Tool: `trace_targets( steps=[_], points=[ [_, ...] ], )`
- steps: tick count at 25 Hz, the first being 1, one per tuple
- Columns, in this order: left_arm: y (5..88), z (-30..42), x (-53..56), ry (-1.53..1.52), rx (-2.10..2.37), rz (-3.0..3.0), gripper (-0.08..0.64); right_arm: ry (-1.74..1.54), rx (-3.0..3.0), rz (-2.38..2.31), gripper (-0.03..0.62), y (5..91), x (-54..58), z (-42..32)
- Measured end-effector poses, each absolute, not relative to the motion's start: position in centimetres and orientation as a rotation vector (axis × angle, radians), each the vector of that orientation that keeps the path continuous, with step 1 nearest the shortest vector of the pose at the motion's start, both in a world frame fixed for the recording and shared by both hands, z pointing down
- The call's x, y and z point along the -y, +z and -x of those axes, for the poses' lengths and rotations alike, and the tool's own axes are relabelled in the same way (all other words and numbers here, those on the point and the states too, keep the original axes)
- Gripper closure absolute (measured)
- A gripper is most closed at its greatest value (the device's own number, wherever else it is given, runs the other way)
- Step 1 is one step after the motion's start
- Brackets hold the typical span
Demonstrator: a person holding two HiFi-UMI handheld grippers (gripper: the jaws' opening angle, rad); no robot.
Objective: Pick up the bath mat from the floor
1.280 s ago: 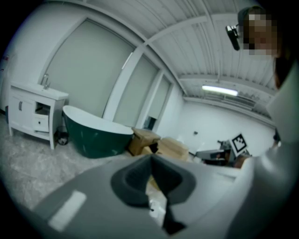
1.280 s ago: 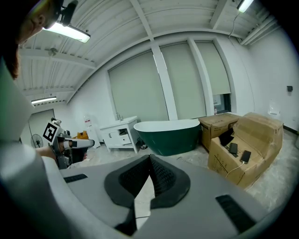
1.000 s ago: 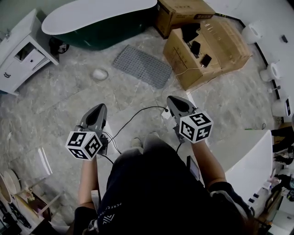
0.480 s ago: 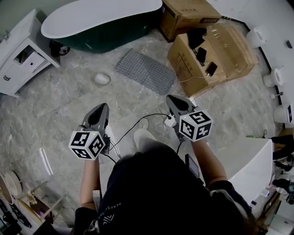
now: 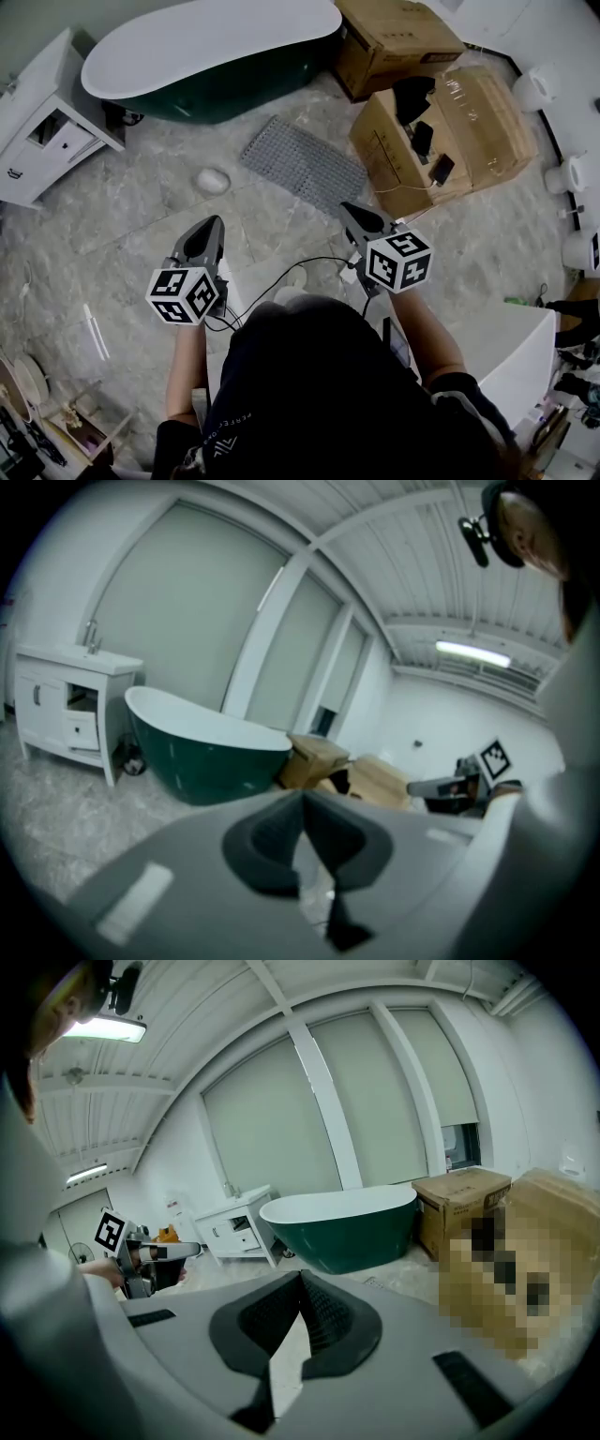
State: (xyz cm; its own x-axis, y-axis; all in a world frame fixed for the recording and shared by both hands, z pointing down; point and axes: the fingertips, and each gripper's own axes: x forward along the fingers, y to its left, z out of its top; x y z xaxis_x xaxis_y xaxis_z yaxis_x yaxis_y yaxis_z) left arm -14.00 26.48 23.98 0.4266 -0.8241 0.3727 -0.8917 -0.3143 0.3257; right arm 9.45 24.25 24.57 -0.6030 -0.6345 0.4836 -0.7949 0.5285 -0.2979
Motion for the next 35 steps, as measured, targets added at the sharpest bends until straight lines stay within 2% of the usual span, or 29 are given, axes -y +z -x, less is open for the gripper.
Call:
trace_targets(
  steps=[21, 35],
  points=[
    [25.9, 12.2, -8.1, 0.337, 1.238, -2.398, 0.554, 0.788, 2.348, -1.364, 0.594, 27.1, -10.8, -8.5],
    [28.9, 18.9, 3.8, 0.522, 1.002, -2.461, 0.554, 0.901, 2.203, -1.543, 0.594, 30.0, -1.5, -0.5]
  ],
)
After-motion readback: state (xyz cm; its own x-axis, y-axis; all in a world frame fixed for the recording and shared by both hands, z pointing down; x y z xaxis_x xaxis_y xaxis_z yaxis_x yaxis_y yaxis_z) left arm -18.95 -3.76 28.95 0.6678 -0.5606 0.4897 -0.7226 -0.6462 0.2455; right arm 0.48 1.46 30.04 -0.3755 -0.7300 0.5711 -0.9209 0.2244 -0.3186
